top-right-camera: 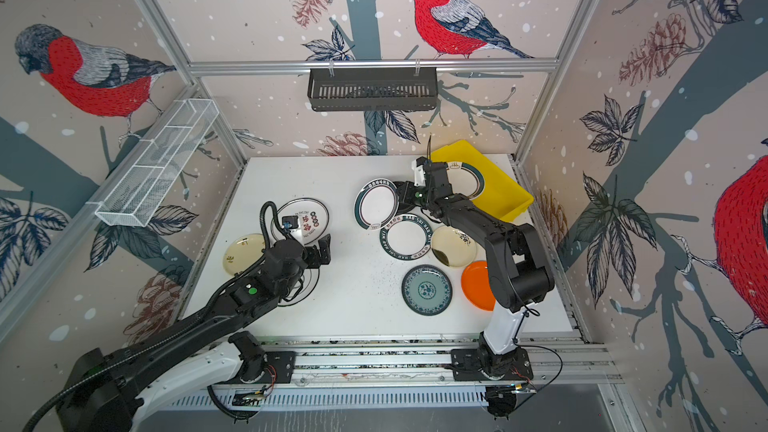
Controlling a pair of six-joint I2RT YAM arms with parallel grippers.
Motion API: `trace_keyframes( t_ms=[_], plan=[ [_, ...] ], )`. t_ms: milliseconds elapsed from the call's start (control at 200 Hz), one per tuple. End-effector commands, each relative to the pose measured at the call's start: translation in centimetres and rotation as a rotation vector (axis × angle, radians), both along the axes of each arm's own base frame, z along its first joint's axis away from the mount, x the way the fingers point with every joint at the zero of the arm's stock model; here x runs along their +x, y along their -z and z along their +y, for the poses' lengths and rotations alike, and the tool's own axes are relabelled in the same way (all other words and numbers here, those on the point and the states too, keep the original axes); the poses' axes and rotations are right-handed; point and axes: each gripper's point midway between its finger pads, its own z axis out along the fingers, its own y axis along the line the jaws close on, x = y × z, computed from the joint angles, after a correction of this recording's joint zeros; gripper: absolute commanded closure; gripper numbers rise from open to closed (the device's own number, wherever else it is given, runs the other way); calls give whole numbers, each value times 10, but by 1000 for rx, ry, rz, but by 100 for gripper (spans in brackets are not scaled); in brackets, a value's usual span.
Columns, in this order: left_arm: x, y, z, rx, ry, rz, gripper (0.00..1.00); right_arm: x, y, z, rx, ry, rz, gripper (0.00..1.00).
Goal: Place the plates into the plastic bin on the countertop
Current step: 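Lift the green-rimmed plate and carry it toward the yellow bin with the right gripper, then lower the plate into the yellow bin and open the right gripper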
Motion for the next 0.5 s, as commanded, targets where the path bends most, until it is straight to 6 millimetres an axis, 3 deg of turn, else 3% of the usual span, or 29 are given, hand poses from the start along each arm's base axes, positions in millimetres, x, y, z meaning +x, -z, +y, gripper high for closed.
trace_keyframes(
  t_ms=[0,225,495],
  plan=[
    [3,-6,0,-42,-17,-27,2,8,-31,-16,63,33,-70,100],
    [6,-9,-4,-45,-8,-33,2,14,-57,-69,97,154,-117,100],
    [8,-12,-7,-41,-2,-38,2,22,-71,-151,143,340,-162,100]
  ],
)
